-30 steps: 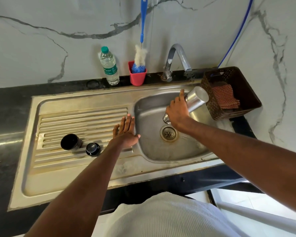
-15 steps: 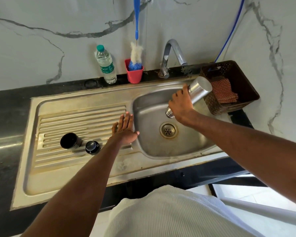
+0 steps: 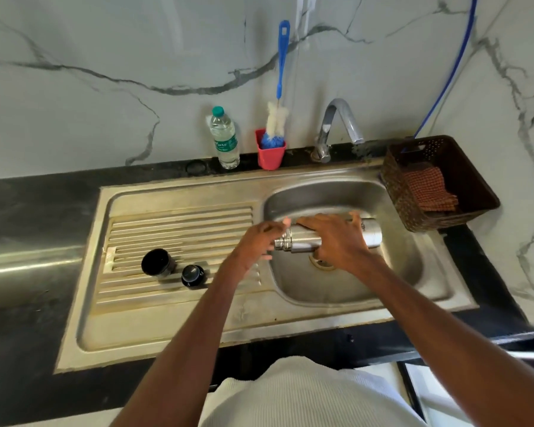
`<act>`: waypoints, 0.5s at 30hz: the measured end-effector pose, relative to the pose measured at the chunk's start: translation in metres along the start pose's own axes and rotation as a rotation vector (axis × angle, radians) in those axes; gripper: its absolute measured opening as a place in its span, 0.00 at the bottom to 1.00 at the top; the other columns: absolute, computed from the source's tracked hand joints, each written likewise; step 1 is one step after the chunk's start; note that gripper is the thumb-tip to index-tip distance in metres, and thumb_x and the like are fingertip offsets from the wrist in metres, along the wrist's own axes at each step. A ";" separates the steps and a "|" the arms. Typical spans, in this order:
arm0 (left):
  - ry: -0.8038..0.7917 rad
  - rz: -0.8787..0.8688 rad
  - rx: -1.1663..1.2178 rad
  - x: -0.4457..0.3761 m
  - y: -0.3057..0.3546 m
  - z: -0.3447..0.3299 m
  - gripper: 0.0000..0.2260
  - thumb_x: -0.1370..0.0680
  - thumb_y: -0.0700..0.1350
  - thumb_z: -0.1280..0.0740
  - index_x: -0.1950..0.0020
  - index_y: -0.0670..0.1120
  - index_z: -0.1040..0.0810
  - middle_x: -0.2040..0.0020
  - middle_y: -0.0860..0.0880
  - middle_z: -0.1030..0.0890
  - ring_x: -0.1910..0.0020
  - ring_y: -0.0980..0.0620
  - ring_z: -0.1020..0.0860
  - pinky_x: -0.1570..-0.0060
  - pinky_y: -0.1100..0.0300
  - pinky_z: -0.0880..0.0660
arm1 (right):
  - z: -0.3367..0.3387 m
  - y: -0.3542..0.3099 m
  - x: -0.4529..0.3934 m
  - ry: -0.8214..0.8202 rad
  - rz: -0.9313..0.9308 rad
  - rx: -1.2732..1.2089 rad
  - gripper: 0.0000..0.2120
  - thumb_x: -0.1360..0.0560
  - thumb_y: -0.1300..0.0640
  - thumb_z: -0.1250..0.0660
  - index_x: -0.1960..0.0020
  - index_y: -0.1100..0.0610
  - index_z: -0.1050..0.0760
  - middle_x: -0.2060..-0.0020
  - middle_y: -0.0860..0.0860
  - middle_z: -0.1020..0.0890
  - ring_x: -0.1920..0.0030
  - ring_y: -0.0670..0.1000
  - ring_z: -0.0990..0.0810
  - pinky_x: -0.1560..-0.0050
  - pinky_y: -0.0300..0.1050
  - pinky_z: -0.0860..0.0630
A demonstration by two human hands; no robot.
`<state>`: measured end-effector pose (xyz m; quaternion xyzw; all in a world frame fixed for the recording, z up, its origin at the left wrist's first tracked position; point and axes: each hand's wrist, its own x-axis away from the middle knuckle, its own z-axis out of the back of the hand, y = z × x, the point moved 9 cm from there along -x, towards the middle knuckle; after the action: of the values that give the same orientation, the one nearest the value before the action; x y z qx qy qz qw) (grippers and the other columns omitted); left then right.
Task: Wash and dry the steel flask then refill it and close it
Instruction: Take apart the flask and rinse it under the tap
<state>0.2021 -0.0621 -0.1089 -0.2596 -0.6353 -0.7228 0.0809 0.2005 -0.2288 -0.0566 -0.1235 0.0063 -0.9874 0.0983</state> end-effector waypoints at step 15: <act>0.266 -0.042 0.302 0.020 -0.004 0.045 0.21 0.28 0.49 0.18 0.39 0.43 0.17 0.56 0.42 0.12 0.60 0.40 0.14 0.50 0.44 0.16 | -0.056 0.033 0.037 0.390 -0.886 -1.502 0.24 0.27 0.47 0.22 0.37 0.53 0.28 0.45 0.56 0.22 0.46 0.57 0.21 0.42 0.56 0.21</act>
<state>0.1956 -0.0138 -0.1006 -0.1333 -0.7254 -0.6488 0.1872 0.1577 -0.2694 -0.1035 0.0235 0.6197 -0.6737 -0.4019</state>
